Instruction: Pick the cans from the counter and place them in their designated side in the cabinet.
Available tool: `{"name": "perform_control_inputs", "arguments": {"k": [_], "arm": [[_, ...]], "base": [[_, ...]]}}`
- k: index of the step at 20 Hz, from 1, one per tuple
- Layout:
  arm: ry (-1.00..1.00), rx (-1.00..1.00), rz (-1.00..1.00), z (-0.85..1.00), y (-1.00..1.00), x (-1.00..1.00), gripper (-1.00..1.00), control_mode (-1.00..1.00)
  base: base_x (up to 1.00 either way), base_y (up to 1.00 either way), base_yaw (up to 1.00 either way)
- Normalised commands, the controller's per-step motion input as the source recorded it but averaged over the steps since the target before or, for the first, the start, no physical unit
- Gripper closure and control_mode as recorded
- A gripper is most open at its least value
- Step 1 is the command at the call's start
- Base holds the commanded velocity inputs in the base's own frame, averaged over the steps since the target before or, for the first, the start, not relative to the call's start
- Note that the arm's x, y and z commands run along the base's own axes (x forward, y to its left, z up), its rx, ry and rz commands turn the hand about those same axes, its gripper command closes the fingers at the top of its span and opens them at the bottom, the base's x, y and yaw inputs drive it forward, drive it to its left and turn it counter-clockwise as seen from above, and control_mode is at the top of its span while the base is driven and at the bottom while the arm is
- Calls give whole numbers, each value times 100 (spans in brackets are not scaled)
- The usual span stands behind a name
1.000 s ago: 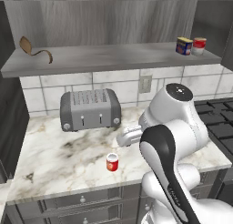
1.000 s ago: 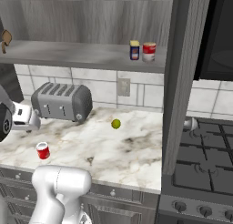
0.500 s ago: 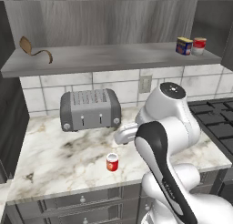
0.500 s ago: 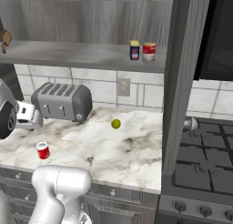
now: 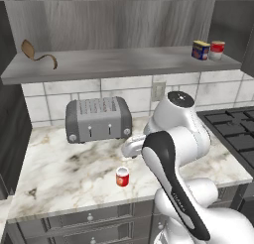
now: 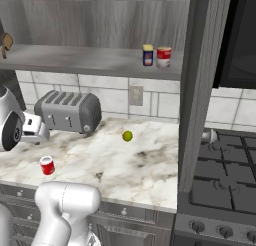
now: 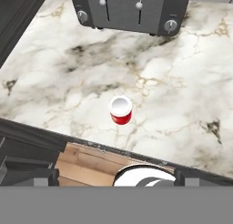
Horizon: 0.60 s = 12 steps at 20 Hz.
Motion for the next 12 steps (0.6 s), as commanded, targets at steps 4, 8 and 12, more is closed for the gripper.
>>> {"name": "perform_control_inputs", "arguments": {"k": [4, 8, 12], "arm": [[0, 0, 0, -10, 3, 6, -100, -100], [0, 0, 0, -5, 5, 4, -100, -100], [-2, -1, 0, -4, 3, 5, -100, -100]], "base": [[0, 0, 0], [0, 0, 0], [0, 0, 0]]}}
